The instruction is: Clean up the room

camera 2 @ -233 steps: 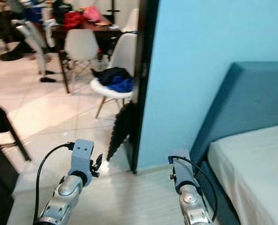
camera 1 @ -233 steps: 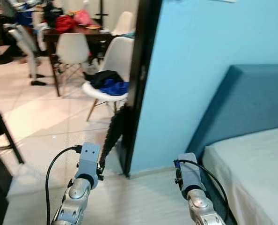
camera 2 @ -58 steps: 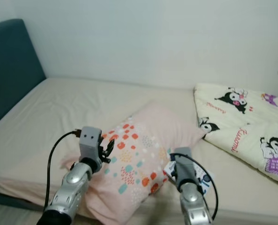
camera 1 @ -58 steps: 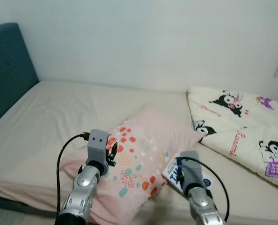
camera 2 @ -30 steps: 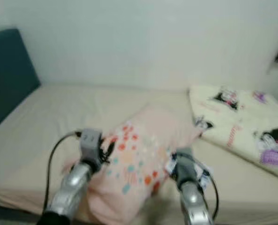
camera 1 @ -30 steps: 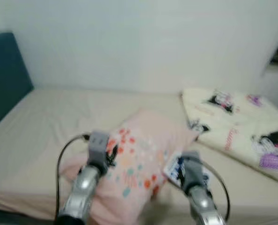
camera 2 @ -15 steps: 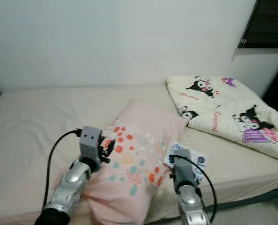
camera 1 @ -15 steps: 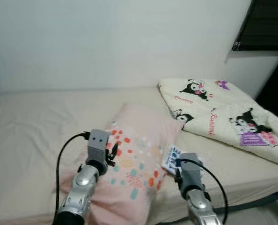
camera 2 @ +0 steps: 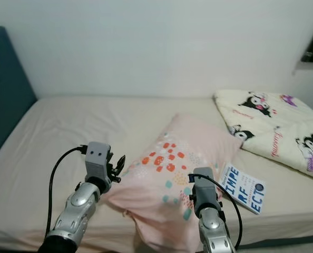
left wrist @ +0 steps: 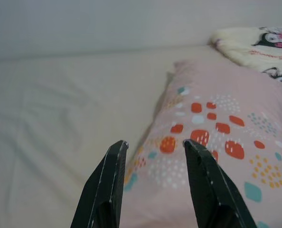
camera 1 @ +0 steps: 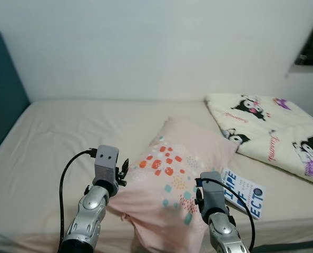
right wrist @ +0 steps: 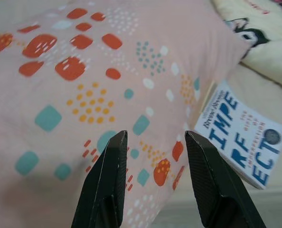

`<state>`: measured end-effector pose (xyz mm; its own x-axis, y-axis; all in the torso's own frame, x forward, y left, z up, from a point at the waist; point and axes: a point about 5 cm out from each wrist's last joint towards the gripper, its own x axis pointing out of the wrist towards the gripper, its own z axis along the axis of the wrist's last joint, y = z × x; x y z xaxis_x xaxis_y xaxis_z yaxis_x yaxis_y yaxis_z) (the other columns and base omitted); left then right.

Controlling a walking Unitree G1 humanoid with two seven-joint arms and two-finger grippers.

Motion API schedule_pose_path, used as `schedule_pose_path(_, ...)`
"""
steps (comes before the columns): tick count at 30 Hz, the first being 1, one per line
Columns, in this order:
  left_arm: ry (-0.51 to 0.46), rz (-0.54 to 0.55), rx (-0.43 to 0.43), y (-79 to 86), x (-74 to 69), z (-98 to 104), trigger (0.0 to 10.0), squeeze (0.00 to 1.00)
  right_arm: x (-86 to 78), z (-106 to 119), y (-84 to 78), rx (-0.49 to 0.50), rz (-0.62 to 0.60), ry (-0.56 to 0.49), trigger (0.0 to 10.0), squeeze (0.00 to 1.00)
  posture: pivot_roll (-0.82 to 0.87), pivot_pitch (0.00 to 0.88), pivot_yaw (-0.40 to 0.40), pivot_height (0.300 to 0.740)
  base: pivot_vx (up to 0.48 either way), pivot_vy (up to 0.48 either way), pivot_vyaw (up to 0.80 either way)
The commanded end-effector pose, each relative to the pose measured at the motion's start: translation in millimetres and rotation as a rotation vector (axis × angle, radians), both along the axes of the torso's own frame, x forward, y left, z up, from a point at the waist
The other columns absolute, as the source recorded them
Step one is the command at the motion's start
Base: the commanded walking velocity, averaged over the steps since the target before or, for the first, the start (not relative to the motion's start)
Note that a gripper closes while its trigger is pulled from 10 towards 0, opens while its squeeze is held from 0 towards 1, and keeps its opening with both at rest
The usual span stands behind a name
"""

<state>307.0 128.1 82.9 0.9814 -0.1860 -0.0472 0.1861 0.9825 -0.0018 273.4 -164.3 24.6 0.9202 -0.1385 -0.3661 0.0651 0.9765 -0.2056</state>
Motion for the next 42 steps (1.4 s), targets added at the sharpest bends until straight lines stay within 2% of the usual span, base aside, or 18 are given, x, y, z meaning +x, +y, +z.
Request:
schedule_pose_path(1, 0.011, -0.001, -0.039, -5.6, -3.6, -3, 10.0, 0.00, -2.4, -2, -6.7, -0.007, -0.014, 0.007, 10.0, 0.00, -0.03, 0.000, -0.044, 0.740, 0.000, 0.000, 0.00)
schedule_pose_path(3, 0.050, 0.029, -0.022, -4.0, -2.9, -7, 10.0, 0.00, -1.7, -1, -7.0, -0.006, -0.014, 0.003, 10.0, 0.00, -0.03, 0.000, -0.045, 0.740, 0.000, 0.000, 0.00)
schedule_pose_path(9, 0.084, 0.056, 0.029, -1.8, -0.9, -11, 10.0, 0.00, 2.5, 2, -8.2, 0.001, -0.016, -0.007, 10.0, 0.00, -0.03, 0.000, -0.046, 0.740, 0.000, 0.000, 0.00)
schedule_pose_path(16, 0.096, 0.062, 0.052, 0.6, 0.3, -12, 10.0, 0.00, 6.8, 6, -10.3, 0.008, -0.018, -0.023, 10.0, 0.00, -0.03, 0.000, -0.046, 0.740, 0.000, 0.000, 0.00)
schedule_pose_path(21, 0.094, 0.056, 0.049, -0.7, 0.1, -12, 10.0, 0.00, 7.9, 8, -13.0, 0.016, -0.014, -0.034, 10.0, 0.00, -0.03, 0.000, -0.048, 0.720, 0.000, 0.000, 0.00)
schedule_pose_path(26, 0.093, 0.097, 0.027, 3.9, 0.1, -12, 10.0, 0.00, 7.6, 8, -16.5, 0.010, -0.022, -0.034, 10.0, 0.00, -0.03, 0.000, -0.048, 0.691, 0.000, 0.000, 0.00)
schedule_pose_path(42, 0.089, 0.098, 0.025, 4.2, -0.6, -13, 10.0, 0.00, 7.1, 8, -18.9, 0.003, -0.030, -0.035, 10.0, 0.00, -0.04, 0.000, -0.047, 0.637, 0.000, 0.000, 0.00)
